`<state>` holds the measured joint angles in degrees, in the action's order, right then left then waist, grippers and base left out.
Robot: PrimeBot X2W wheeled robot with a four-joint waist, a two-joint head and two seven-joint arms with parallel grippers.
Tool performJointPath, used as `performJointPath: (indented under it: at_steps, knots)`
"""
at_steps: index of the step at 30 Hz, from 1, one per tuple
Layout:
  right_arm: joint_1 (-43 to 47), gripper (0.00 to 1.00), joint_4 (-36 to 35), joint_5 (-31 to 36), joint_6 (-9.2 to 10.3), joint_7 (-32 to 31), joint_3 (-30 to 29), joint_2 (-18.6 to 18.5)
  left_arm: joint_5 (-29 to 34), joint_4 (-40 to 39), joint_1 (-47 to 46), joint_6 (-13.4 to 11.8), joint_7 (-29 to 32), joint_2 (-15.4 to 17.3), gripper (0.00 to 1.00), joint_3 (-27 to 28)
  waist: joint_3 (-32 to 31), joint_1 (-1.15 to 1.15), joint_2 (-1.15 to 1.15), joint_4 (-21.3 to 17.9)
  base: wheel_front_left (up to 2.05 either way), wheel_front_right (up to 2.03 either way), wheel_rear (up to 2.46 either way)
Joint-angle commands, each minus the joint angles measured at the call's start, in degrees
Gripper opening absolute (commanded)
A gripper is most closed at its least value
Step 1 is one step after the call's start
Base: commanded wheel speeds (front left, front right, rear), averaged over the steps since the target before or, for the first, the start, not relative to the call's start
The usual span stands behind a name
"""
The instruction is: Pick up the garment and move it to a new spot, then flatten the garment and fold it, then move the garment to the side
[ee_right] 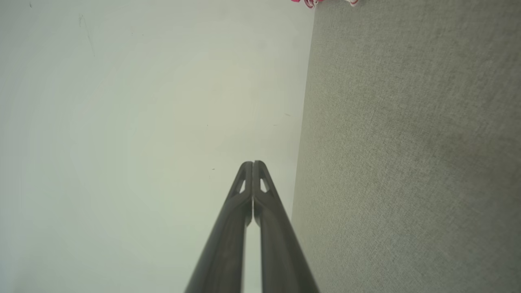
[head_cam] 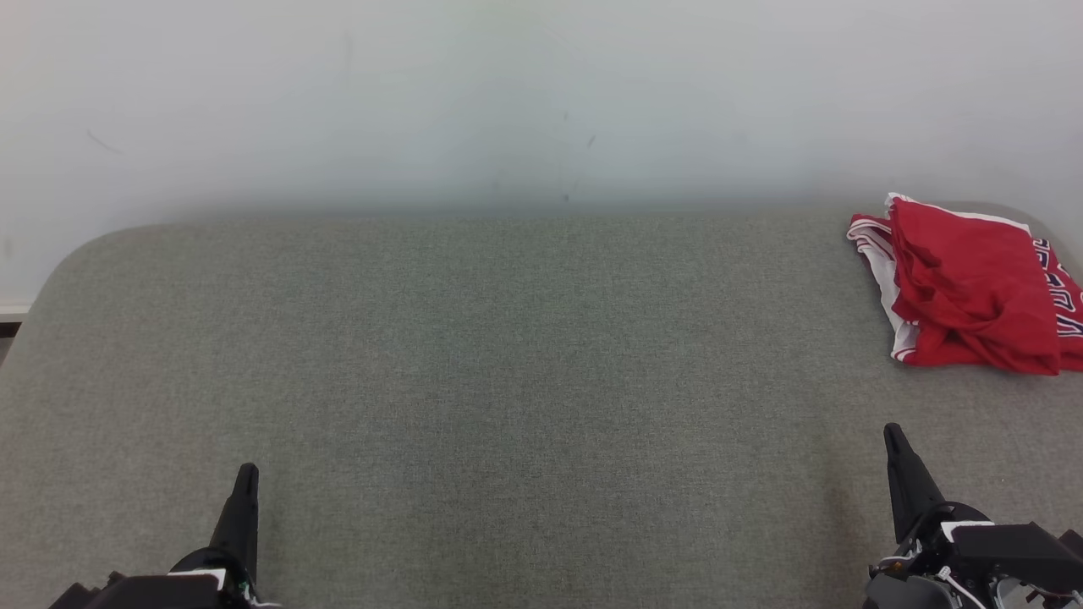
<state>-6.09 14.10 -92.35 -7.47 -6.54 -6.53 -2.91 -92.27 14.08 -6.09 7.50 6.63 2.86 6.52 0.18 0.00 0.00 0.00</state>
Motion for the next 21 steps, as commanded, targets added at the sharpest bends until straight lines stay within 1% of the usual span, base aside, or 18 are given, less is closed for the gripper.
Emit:
performJointPath:
  at_steps: [1,21]
  knots:
    - [-0.4,0.00,0.0,-0.1,-0.04,-0.1,-0.1,0.1,-0.3,0.1,-0.4,0.1,0.0,-0.1,0.00,0.1,0.0,0.00,0.00,0.0,0.00,0.00,0.00]
    - [-0.4,0.00,0.0,-0.1,-0.04,-0.1,-0.1,0.1,-0.3,0.1,-0.4,0.1,0.0,-0.1,0.00,0.1,0.0,0.00,0.00,0.0,0.00,0.00,0.00]
